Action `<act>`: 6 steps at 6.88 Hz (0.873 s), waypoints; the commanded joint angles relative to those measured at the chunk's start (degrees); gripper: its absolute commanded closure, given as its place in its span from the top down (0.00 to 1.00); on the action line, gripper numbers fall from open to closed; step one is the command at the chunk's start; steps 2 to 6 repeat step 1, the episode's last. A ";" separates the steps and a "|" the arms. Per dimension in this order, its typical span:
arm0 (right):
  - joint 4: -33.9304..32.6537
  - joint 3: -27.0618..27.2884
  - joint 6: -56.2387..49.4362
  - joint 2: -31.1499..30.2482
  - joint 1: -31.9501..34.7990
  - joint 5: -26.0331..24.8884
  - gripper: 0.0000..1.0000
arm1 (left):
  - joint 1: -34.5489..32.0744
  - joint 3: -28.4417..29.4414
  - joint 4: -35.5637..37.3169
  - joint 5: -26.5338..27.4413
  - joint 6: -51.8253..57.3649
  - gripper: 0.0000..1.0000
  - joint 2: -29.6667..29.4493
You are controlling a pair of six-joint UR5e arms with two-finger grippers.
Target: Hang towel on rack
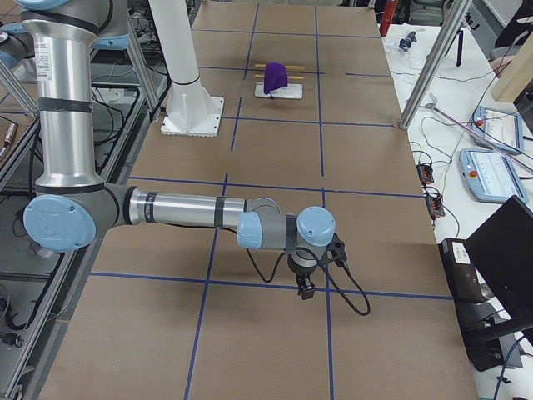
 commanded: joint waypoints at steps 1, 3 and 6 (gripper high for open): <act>0.00 0.24 0.09 0.00 0.00 -0.04 1.00 | 0.00 -0.04 0.08 -0.05 0.00 1.00 -0.11; 0.00 0.24 0.09 0.00 0.00 -0.04 1.00 | 0.00 -0.04 0.08 -0.05 0.00 1.00 -0.11; 0.00 0.24 0.09 0.00 0.00 -0.04 1.00 | 0.00 -0.04 0.08 -0.05 0.00 1.00 -0.11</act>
